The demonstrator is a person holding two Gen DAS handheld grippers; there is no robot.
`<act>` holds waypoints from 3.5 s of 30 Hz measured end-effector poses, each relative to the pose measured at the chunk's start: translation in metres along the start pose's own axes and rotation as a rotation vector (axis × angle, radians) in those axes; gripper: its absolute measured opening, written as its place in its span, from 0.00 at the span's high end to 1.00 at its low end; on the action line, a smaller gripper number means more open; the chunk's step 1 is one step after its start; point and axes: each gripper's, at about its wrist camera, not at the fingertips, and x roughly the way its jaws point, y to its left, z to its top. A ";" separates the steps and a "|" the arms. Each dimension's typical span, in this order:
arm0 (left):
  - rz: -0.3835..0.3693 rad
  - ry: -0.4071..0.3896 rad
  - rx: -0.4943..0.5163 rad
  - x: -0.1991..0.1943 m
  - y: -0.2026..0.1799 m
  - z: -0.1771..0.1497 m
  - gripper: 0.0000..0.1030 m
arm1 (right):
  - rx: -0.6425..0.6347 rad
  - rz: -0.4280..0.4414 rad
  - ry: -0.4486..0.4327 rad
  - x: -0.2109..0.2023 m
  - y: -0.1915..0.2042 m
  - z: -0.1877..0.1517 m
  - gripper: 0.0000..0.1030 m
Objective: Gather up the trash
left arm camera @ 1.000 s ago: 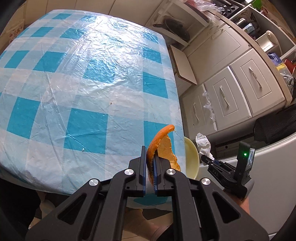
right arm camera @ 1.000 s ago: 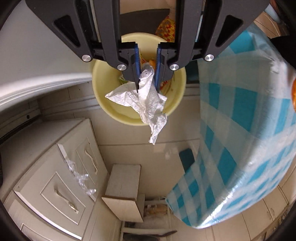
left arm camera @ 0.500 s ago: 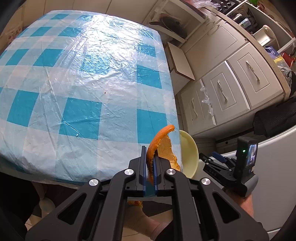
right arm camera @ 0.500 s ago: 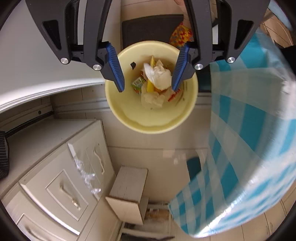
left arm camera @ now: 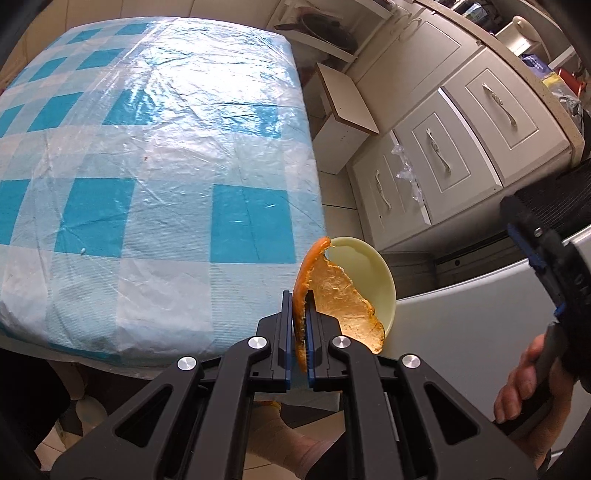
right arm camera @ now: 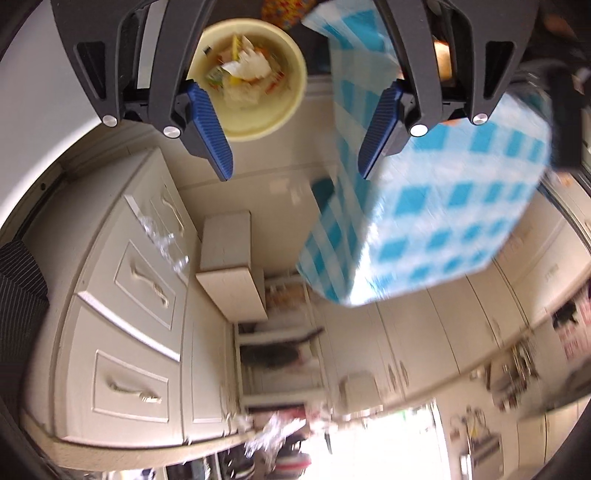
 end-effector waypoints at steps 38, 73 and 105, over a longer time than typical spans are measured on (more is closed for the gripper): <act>0.201 -0.136 0.045 -0.059 0.000 0.016 0.27 | 0.095 0.094 -0.235 -0.047 0.042 0.055 0.14; 0.516 -0.481 0.094 -0.250 0.168 -0.010 0.09 | -0.196 0.204 -0.189 -0.020 0.291 -0.008 0.08; 0.487 -0.563 0.275 -0.350 0.068 -0.145 0.07 | -0.100 0.021 -0.272 -0.212 0.237 -0.114 0.07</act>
